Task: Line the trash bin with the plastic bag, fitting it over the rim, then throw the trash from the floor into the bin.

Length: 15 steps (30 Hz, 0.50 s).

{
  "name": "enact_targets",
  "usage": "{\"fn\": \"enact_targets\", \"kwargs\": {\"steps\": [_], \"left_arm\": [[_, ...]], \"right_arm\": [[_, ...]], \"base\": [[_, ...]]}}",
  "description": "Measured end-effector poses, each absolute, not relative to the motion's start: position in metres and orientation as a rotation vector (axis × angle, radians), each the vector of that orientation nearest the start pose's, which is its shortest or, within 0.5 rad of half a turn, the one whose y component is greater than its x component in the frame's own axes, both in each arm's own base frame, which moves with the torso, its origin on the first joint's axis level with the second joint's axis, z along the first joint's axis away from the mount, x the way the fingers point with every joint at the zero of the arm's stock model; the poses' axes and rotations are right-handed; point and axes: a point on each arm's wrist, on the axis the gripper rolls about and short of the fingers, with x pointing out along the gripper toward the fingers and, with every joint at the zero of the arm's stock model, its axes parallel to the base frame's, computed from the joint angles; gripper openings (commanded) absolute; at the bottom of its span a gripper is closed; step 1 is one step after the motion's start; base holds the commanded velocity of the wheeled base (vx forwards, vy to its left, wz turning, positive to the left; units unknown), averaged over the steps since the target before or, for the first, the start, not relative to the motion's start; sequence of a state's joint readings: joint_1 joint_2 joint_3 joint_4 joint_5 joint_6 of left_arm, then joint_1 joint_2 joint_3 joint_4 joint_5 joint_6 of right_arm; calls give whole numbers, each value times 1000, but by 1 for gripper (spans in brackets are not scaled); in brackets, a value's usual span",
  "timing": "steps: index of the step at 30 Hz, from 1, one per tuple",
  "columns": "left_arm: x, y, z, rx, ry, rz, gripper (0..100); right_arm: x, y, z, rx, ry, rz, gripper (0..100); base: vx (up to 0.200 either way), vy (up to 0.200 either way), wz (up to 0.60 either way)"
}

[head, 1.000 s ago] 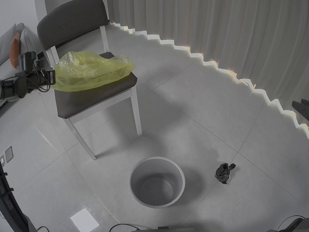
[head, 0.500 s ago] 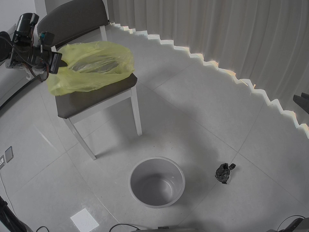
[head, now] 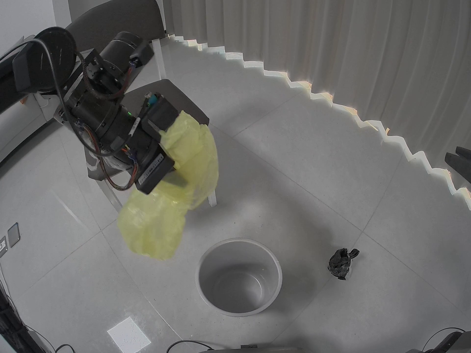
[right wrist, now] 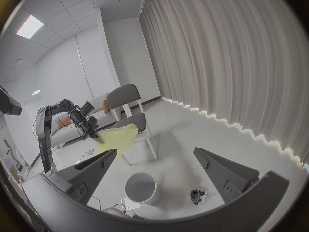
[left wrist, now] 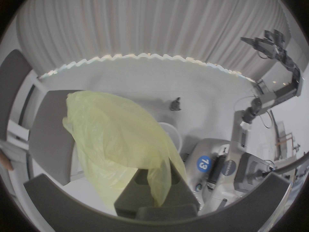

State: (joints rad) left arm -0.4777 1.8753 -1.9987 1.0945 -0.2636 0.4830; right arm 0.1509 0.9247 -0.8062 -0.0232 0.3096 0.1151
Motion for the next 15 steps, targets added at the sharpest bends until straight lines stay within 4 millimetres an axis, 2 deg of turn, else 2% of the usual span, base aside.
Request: {"fn": "enact_targets", "kwargs": {"steps": [4, 8, 15], "left_arm": [[257, -159, 300, 541, 830, -993, 0], [240, -158, 305, 551, 863, -1033, 0], [195, -137, 317, 555, 1032, -1097, 0]], "right_arm": [[101, 23, 279, 120, 142, 464, 100], [102, 23, 275, 119, 156, 466, 100], [103, 25, 270, 118, 174, 483, 100]], "base": [[0, 0, 0], [0, 0, 0], [0, 0, 0]]}}
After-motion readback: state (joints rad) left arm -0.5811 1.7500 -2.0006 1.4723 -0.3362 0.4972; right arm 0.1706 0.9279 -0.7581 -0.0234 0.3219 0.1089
